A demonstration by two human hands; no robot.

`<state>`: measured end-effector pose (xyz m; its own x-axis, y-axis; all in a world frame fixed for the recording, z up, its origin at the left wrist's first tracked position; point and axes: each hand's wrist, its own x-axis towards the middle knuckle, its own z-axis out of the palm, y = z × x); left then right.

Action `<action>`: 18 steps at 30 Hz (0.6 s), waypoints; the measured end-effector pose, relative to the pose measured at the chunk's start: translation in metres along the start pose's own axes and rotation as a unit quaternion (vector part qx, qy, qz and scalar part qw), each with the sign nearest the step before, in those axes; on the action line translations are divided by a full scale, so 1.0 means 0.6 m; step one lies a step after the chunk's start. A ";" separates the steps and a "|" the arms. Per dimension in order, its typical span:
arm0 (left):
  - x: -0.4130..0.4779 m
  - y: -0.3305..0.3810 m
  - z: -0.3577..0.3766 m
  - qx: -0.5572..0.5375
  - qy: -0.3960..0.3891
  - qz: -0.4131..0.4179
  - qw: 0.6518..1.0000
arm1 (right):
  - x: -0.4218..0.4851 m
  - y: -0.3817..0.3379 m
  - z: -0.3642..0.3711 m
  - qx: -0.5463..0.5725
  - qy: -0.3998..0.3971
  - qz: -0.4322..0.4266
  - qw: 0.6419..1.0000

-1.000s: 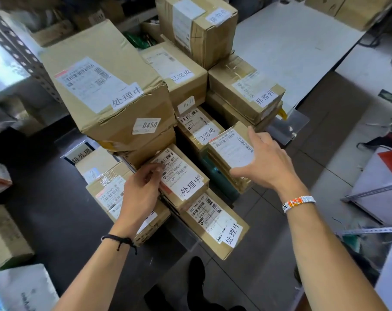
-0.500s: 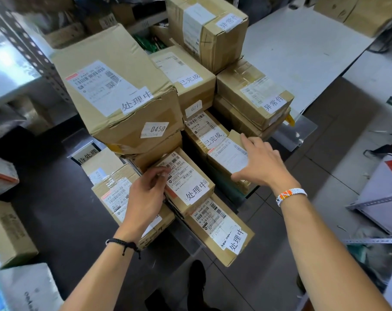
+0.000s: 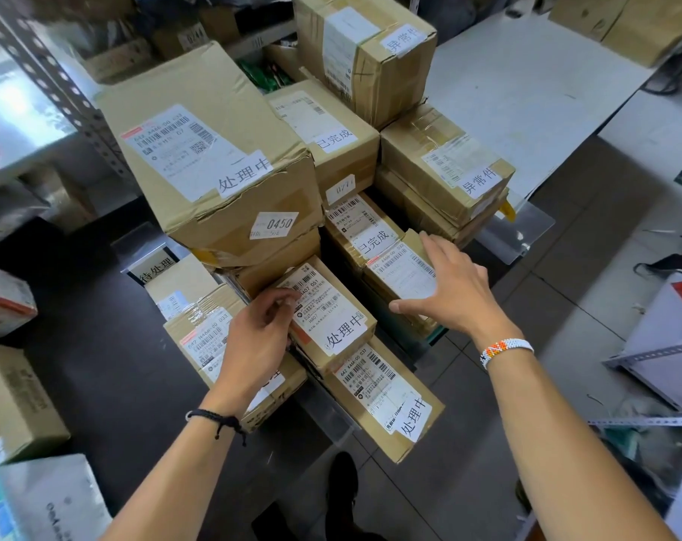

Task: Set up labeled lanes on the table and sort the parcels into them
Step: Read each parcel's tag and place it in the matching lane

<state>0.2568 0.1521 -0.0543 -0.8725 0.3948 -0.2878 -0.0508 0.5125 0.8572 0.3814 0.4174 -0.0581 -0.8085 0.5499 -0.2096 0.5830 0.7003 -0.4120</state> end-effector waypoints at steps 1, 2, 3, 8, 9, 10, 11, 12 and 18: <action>-0.001 0.001 -0.002 0.003 -0.003 -0.001 1.000 | -0.003 -0.006 -0.003 -0.002 0.016 -0.011 1.000; 0.000 0.002 -0.005 0.008 -0.005 0.001 1.000 | -0.006 -0.013 -0.006 -0.003 0.029 -0.022 0.999; 0.000 0.004 -0.008 0.014 -0.009 0.005 1.000 | -0.010 -0.022 -0.011 -0.001 0.038 -0.032 0.999; -0.007 0.023 -0.033 0.047 -0.031 0.051 0.997 | -0.035 -0.082 -0.021 0.028 0.093 -0.083 0.992; -0.010 0.026 -0.040 0.055 -0.032 0.063 0.996 | -0.040 -0.097 -0.023 0.032 0.111 -0.094 0.989; -0.014 0.031 -0.049 0.060 -0.031 0.075 0.995 | -0.047 -0.114 -0.025 0.038 0.129 -0.105 0.985; -0.018 0.034 -0.059 0.062 -0.026 0.089 0.994 | -0.055 -0.133 -0.028 0.049 0.147 -0.116 0.981; -0.023 0.037 -0.072 0.059 -0.020 0.102 0.993 | -0.063 -0.152 -0.031 0.067 0.164 -0.125 0.976; -0.052 0.020 -0.168 0.040 0.018 0.141 0.989 | -0.116 -0.276 -0.041 0.148 0.254 -0.195 0.936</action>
<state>0.2347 0.0691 0.0080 -0.8639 0.5030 -0.0256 0.2340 0.4460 0.8639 0.3430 0.2744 0.0465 -0.7698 0.4760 0.4252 0.1426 0.7776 -0.6123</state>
